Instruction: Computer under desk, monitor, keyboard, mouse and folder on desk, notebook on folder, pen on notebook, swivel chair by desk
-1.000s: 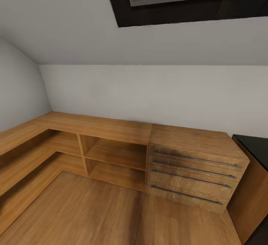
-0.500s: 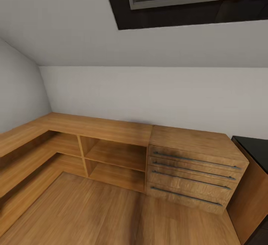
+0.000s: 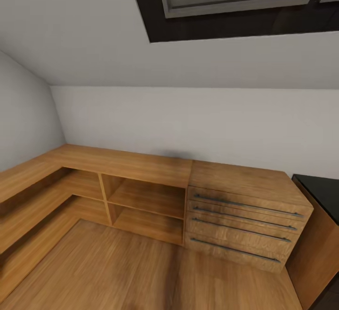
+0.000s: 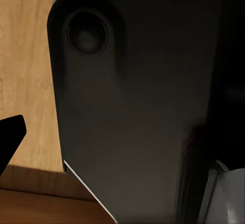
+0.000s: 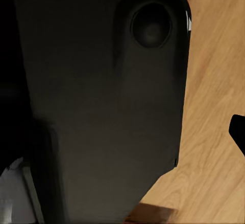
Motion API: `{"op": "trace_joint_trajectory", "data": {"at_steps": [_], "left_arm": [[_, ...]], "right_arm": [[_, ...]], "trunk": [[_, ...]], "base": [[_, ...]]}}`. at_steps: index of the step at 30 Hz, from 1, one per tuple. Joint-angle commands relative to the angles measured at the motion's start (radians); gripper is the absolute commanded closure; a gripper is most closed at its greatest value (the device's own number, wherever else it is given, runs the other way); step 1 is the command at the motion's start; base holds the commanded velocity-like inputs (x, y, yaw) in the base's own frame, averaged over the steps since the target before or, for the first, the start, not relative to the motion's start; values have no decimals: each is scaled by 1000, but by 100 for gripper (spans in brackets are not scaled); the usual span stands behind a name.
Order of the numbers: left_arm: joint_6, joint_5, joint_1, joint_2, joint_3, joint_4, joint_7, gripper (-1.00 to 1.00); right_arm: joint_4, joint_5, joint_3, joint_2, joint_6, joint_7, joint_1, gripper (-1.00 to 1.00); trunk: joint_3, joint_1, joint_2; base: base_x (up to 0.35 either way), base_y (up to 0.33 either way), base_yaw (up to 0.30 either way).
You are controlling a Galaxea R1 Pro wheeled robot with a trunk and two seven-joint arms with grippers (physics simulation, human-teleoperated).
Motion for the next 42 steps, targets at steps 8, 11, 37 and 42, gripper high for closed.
{"op": "trace_joint_trajectory", "data": {"at_steps": [8, 11, 37, 42], "left_arm": [[-4, 0, 0, 5, -1, -134, 2, -100], [-4, 1, 0, 6, 0, -222, 3, -100], [-442, 225, 0, 38, 6, -236, 0, -100], [-449, 225, 0, 39, 8, -235, 0, -100]], "right_arm": [[-123, -4, -1, 45, -235, -2, -1, -100], [-222, -5, -2, 49, -313, -3, -2, -100], [-307, -3, -8, 43, -608, -145, -112, -100], [-286, 1, -6, 44, -607, -144, -112, -100]], "trunk": [[24, -31, 56], [34, -42, 77], [115, -142, 259], [131, -161, 294]], "base": [[0, 0, 0], [0, 0, 0], [0, 0, -2], [0, 0, -160]]}}
